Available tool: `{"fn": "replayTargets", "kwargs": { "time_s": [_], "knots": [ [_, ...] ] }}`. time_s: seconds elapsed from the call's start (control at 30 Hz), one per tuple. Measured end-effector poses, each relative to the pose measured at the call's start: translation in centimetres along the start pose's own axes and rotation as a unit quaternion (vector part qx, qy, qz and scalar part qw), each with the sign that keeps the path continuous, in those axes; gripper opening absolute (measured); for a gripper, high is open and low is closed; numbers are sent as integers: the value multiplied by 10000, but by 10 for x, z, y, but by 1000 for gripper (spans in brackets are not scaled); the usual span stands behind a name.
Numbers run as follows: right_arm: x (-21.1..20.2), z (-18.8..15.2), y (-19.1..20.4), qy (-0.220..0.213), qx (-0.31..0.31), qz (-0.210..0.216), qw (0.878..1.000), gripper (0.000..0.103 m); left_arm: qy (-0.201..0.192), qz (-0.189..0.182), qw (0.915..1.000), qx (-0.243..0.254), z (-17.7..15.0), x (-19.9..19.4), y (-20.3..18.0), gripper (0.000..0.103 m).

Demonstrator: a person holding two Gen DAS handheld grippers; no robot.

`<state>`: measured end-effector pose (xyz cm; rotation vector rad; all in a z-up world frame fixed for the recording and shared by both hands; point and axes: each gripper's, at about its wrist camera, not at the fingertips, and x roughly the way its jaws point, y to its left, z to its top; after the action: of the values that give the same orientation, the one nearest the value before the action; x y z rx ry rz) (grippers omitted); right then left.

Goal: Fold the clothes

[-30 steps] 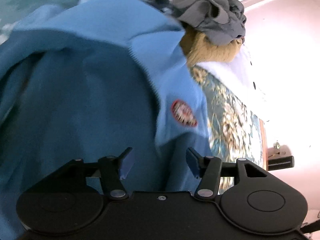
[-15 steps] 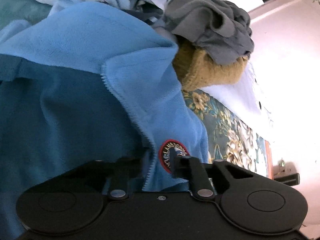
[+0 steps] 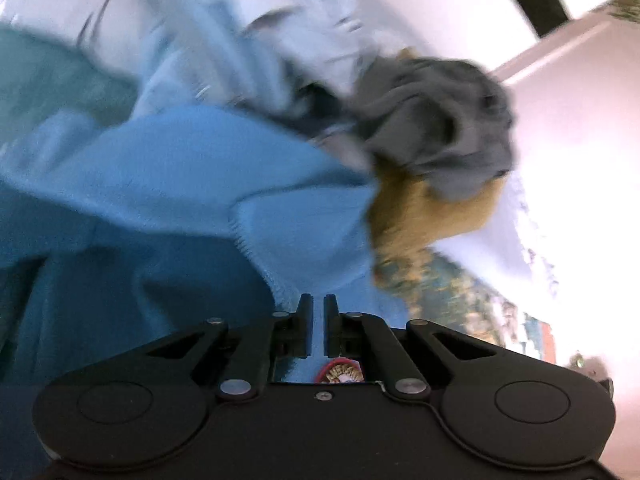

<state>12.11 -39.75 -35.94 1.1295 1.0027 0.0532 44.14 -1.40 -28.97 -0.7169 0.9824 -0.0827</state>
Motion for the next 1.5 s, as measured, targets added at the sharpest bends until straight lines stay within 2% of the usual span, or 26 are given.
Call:
{"fn": "replayTargets", "kwargs": {
  "time_s": [0.1, 0.23, 0.33, 0.37, 0.5, 0.6, 0.67, 0.77, 0.87, 0.93, 1.0, 1.07, 1.13, 1.27, 1.37, 1.43, 1.5],
  "knots": [
    [9, -3, -7, 85, 177, -144, 9997, 7, 56, 154, 9999, -15, -6, 2, 13, 2],
    [10, 0, -4, 191, 3, -323, 9993, 10, 105, 191, 9996, 195, -14, -12, 11, 3],
    [3, 5, 5, 317, -280, -466, 9980, 19, 85, 136, 9987, 491, -12, -16, -6, 5],
    [-3, 6, 8, 334, -424, -551, 9970, 27, 55, 80, 9983, 568, -11, -20, -11, 7],
    [-32, 7, 19, 236, -818, -975, 9916, 29, -114, -3, 9976, 677, -14, -64, -21, 22],
    [-54, 7, 33, 75, -1288, -1388, 9819, 31, -307, 24, 9974, 646, -25, -105, -15, 33],
    [-61, 7, 52, -10, -1744, -1564, 9722, 37, -402, 137, 9965, 723, -35, -141, -1, 35],
    [-48, -2, 84, 123, -2451, -1505, 9577, 44, -463, 451, 9954, 713, -53, -185, 28, 39],
    [-23, -17, 117, 409, -3093, -1480, 9385, 67, -557, 746, 9947, 445, -71, -225, 61, 44],
    [-3, -33, 136, 658, -3359, -1339, 9300, 68, -684, 992, 9925, 227, -86, -253, 86, 50],
    [16, -51, 151, 958, -3530, -1223, 9226, 78, -730, 1146, 9907, -85, -100, -276, 111, 59],
    [33, -68, 165, 1226, -3687, -1149, 9143, 81, -750, 1257, 9883, -433, -112, -294, 137, 60],
    [46, -87, 176, 1418, -3903, -1088, 9032, 81, -770, 1412, 9838, -787, -122, -309, 161, 68],
    [61, -124, 200, 1684, -4483, -1030, 8718, 81, -860, 1567, 9691, -1697, -146, -332, 209, 78],
    [70, -144, 217, 1588, -4851, -1009, 8540, 81, -753, 1217, 9544, -2621, -168, -334, 239, 79],
    [75, -154, 227, 1619, -4882, -1083, 8507, 81, -697, 847, 9421, -3168, -181, -331, 253, 79],
    [79, -163, 234, 1653, -4885, -1259, 8475, 81, -748, 334, 9215, -3796, -194, -325, 267, 77]
  ]
}}
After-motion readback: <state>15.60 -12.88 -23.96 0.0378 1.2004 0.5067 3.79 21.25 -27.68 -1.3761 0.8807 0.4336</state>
